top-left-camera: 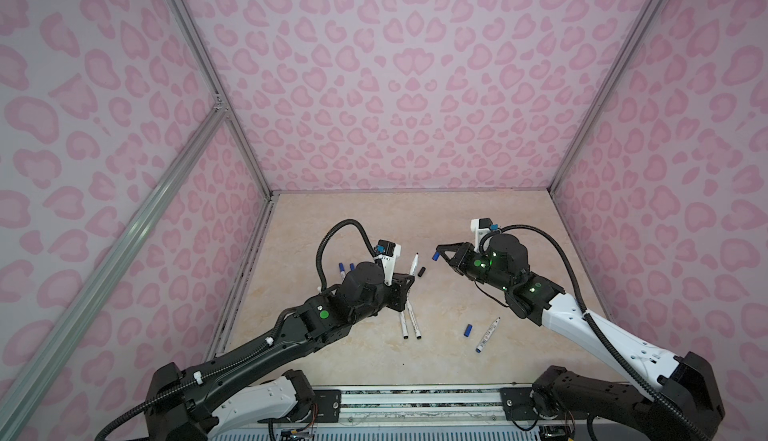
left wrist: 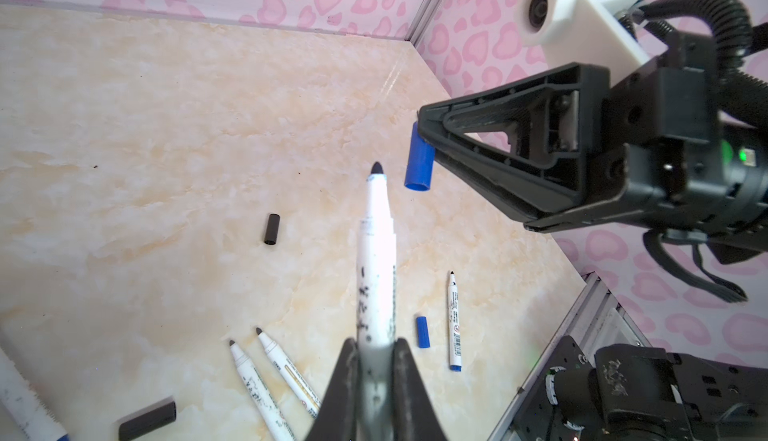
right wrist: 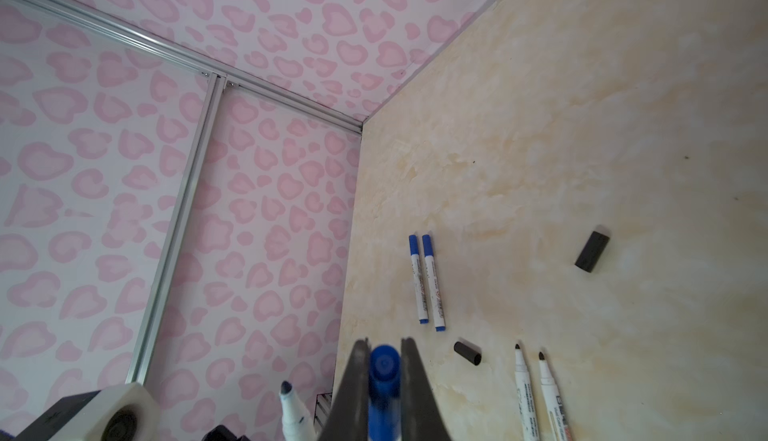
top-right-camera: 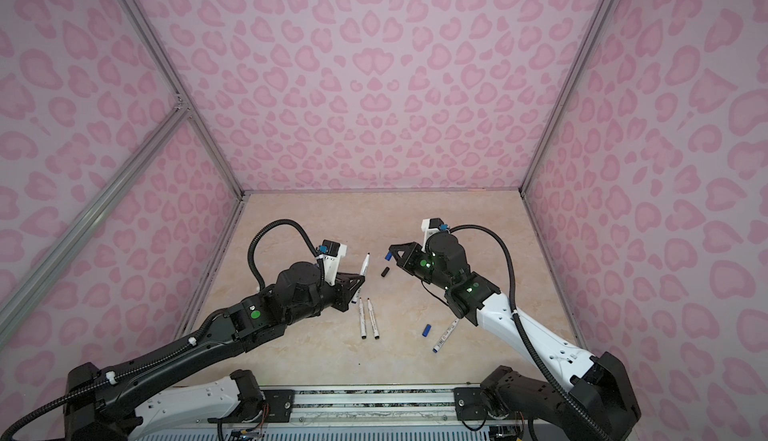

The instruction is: Insert the pens into the pen caps

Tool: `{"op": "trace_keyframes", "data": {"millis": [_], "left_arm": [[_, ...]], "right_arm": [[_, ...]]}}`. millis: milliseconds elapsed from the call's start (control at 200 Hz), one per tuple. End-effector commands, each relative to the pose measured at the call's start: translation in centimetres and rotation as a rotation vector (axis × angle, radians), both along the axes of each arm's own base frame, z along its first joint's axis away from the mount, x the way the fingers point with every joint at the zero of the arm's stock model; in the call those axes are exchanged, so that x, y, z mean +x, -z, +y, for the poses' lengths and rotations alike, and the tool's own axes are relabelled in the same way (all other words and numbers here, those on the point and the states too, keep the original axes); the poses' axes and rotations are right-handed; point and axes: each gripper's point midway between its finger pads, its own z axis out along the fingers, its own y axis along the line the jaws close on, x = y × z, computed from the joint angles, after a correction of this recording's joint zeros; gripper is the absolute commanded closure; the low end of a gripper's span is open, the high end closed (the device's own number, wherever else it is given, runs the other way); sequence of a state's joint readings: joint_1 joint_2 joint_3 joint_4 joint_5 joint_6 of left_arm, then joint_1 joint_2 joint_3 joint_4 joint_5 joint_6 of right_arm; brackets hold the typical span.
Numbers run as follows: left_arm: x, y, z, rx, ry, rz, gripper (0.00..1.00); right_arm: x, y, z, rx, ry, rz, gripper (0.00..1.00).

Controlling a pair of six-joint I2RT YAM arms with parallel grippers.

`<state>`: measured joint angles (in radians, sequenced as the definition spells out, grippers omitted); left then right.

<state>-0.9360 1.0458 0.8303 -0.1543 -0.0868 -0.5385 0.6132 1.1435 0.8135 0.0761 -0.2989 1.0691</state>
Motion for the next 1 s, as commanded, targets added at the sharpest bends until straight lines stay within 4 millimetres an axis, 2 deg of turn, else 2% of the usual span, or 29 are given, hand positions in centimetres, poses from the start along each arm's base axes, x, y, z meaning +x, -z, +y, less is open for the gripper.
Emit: {"op": "trace_keyframes", "data": {"millis": [0,180,345,710,995], "left_arm": [[0.7,-0.6,-0.2,-0.011,-0.017,-0.032,0.97],[0.6,-0.2,-1.0,-0.013,0.007,-0.013,0.97],[0.4,-0.5,-1.4,-0.027,0.032,-0.008,0.97],[0.4,-0.5,-1.8,-0.034,0.041,-0.003,0.97],[0.2,-1.0,-1.3,-0.044,0.036,-0.013,0.97]], "right_arm": [[-0.6,-0.5,0.5,0.005,-0.051,-0.013,1.0],[-0.3,-2.0,-0.4,0.01,-0.006,-0.065,0.99],[-0.3,-3.5,0.4,0.035,-0.04,-0.085,0.99],[-0.1,-3.2,3.2,0.002,-0.096,-0.068,1.0],[0.3,-2.8,2.4,-0.03,-0.058,-0.073,1.0]]}}
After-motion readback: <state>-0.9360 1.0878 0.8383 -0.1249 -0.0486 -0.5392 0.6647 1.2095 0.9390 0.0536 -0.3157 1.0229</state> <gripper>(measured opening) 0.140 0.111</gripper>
